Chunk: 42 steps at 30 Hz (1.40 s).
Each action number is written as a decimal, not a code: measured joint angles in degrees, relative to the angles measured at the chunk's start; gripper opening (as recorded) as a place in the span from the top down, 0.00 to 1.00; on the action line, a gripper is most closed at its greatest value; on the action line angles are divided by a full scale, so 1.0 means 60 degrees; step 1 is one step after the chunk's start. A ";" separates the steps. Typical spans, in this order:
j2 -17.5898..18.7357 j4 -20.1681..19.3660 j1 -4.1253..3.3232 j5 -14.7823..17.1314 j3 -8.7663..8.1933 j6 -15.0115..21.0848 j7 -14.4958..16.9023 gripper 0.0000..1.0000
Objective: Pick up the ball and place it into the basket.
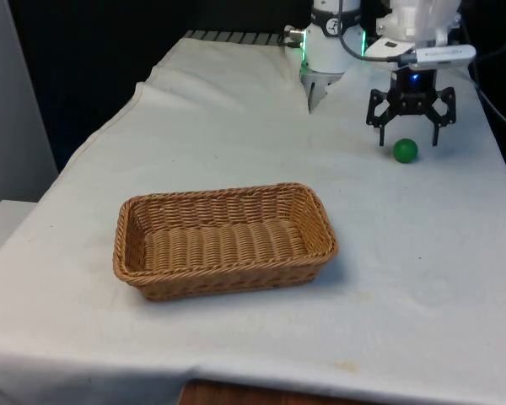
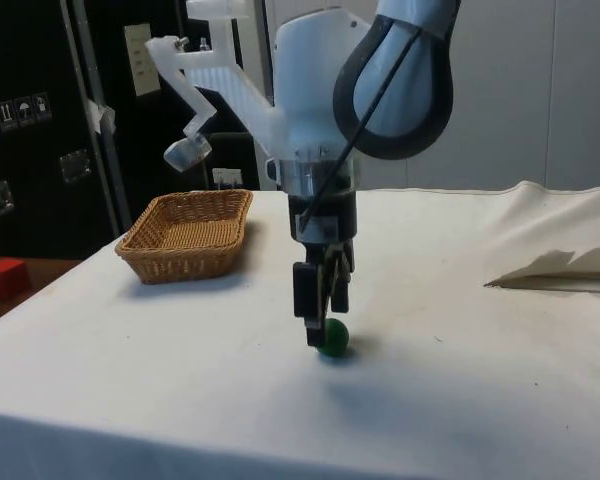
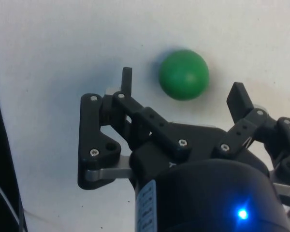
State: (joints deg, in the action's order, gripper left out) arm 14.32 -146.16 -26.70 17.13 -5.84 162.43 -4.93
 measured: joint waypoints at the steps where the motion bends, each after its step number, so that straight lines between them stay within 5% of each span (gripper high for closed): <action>1: 0.0048 0.0019 0.0000 0.0000 0.0019 0.0010 0.0000 0.00; 30: 0.0497 0.0162 0.0000 0.0000 0.0143 0.0334 -0.0019 0.02; 32: 0.0497 0.0162 0.0000 0.0000 0.0143 0.0334 -0.0019 0.17; 33: 0.0497 0.0162 0.0000 0.0000 0.0143 0.0334 -0.0019 0.43; 37: 0.0497 0.0162 0.0000 0.0000 0.0143 0.0334 -0.0019 0.80; 38: 0.0497 0.0162 0.0000 0.0000 0.0143 0.0334 -0.0019 0.80; 40: 0.0497 0.0162 0.0000 0.0000 0.0143 0.0334 -0.0019 0.99; 42: 0.0497 0.0162 0.0000 0.0000 0.0143 0.0334 -0.0019 0.99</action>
State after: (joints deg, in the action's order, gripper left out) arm 17.30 -145.19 -26.70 17.13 -4.98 164.44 -5.04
